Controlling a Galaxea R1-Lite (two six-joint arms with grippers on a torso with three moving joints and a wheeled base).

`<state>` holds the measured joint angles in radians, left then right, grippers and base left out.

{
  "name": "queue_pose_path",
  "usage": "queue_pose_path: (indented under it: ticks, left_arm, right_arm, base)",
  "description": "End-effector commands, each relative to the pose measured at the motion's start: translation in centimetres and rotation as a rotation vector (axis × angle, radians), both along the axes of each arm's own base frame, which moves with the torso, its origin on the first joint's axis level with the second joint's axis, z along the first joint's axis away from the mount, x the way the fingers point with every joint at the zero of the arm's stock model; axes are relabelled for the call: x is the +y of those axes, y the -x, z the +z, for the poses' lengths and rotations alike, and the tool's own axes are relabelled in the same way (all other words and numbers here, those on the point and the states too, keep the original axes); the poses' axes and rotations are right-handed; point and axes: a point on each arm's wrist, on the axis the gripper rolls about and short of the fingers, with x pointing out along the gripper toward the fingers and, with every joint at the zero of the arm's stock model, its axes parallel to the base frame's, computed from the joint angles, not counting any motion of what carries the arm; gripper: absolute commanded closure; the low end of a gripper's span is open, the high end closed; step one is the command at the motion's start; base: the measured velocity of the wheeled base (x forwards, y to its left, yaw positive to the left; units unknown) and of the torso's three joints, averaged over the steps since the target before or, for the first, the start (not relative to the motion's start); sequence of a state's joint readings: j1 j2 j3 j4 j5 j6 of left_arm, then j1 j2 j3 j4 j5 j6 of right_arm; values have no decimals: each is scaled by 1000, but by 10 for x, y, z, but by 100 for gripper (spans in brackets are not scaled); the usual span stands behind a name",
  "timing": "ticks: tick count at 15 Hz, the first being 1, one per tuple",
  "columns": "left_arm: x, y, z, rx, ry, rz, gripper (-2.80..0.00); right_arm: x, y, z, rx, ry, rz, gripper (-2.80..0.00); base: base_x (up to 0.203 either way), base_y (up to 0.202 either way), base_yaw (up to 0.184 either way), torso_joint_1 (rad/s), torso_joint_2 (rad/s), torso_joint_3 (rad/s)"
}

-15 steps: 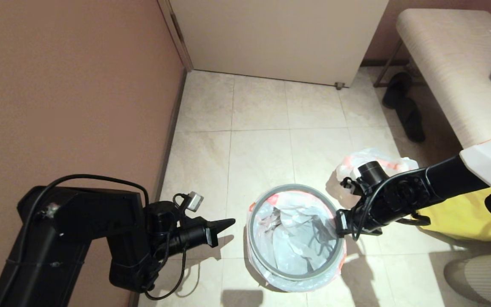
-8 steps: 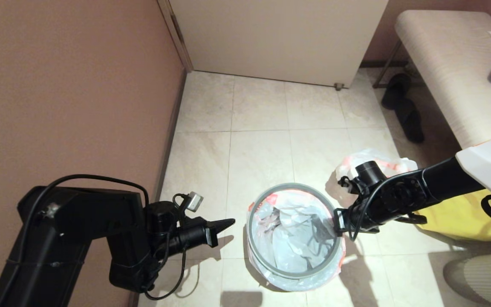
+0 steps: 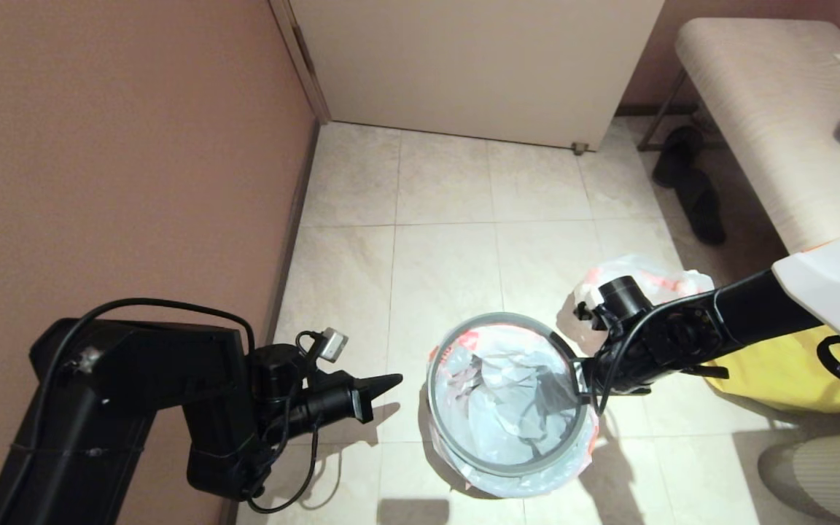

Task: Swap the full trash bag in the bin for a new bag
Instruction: Place the trash can ring on the trash can

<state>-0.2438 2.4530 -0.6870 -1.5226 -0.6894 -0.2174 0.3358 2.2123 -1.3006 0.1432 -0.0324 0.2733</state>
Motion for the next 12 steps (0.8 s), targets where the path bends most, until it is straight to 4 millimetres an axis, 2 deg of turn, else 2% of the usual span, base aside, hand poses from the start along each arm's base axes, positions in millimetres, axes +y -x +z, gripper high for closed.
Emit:
queue_pose_path:
  ticks: [1, 12]
  left_arm:
    - [0, -1, 4, -43, 13, -4, 0]
    - [0, -1, 4, -43, 13, -4, 0]
  right_arm:
    - [6, 4, -4, 3, 42, 11, 0]
    - [13, 29, 21, -38, 72, 33, 0]
  base:
    - [0, 0, 0, 0, 0, 0]
    - [0, 0, 0, 0, 0, 0]
